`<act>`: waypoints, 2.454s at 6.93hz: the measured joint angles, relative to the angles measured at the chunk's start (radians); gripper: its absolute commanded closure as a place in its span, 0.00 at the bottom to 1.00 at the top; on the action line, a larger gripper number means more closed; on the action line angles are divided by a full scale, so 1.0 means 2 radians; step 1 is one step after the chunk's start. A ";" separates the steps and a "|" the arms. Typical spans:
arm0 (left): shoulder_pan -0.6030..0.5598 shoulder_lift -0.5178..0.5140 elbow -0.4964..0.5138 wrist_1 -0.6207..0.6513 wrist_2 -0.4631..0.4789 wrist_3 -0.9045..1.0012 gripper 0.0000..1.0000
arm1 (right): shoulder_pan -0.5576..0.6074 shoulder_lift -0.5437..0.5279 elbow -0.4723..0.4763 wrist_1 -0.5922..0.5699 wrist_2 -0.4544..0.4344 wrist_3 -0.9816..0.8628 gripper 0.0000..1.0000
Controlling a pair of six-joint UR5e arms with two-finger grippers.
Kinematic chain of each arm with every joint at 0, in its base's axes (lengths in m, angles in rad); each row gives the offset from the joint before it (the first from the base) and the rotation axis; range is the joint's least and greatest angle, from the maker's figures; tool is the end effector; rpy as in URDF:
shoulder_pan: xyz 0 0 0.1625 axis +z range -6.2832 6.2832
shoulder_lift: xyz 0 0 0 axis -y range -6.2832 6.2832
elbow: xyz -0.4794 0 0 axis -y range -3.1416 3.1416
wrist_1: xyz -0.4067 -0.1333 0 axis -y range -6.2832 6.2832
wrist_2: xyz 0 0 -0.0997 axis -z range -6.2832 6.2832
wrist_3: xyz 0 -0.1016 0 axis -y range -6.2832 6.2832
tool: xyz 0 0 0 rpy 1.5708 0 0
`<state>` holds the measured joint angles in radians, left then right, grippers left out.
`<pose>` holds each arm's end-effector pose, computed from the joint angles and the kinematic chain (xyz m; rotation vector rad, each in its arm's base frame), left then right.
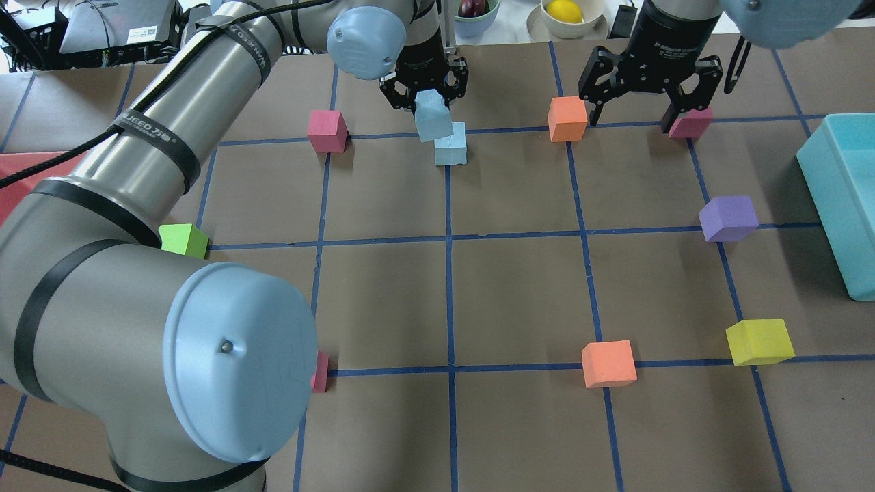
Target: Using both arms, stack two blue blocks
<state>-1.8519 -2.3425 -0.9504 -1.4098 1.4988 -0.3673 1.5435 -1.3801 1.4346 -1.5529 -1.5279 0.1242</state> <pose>-0.3673 -0.7652 0.3444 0.1317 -3.0674 -0.0211 0.1215 -0.5926 0.5026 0.2370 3.0911 0.1154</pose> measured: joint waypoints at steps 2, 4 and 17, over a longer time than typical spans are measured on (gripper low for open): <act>-0.008 -0.015 0.010 -0.002 0.002 0.007 1.00 | 0.002 -0.021 0.015 -0.006 0.003 -0.001 0.00; -0.010 -0.030 0.023 0.006 0.002 0.011 1.00 | 0.002 -0.024 0.019 -0.006 0.001 -0.003 0.00; -0.009 -0.053 0.034 0.027 0.005 0.016 0.00 | 0.003 -0.052 0.018 0.026 -0.013 -0.007 0.00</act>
<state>-1.8699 -2.4487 -0.8826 -1.3553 1.5078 -0.3358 1.5495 -1.4838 1.4708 -1.5019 -1.5537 0.1106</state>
